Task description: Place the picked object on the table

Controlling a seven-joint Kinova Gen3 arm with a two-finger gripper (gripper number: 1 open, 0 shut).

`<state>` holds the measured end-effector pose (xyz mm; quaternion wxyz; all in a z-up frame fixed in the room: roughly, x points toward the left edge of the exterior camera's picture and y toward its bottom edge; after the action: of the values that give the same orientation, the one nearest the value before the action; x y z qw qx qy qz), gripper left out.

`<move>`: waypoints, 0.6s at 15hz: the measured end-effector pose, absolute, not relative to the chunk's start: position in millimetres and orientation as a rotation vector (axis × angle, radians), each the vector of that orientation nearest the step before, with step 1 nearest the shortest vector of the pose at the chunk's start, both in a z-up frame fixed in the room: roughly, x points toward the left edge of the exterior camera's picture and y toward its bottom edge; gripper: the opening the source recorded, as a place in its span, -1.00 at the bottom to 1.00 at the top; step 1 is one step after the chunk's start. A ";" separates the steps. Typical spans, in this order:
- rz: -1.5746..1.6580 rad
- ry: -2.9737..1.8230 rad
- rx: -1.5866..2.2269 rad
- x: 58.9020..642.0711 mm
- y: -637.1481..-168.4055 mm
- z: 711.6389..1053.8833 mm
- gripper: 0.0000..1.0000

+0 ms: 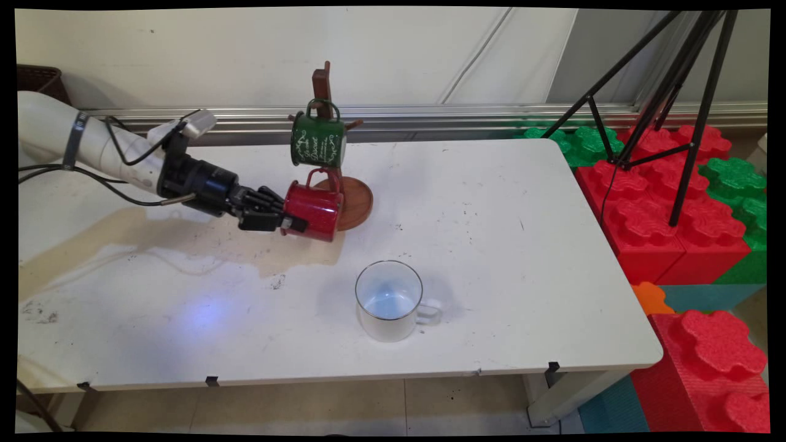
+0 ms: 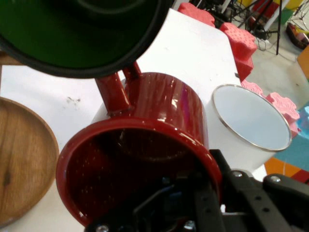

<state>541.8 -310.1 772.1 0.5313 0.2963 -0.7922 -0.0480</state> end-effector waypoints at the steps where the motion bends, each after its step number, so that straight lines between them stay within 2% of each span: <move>1: -0.116 -1.894 0.704 543.0 -308.4 773.5 -1.00; 9: -0.077 -1.956 0.666 574.8 -290.4 798.4 -1.00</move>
<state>574.8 -290.4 798.4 0.5116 0.2770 -0.8127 -0.0320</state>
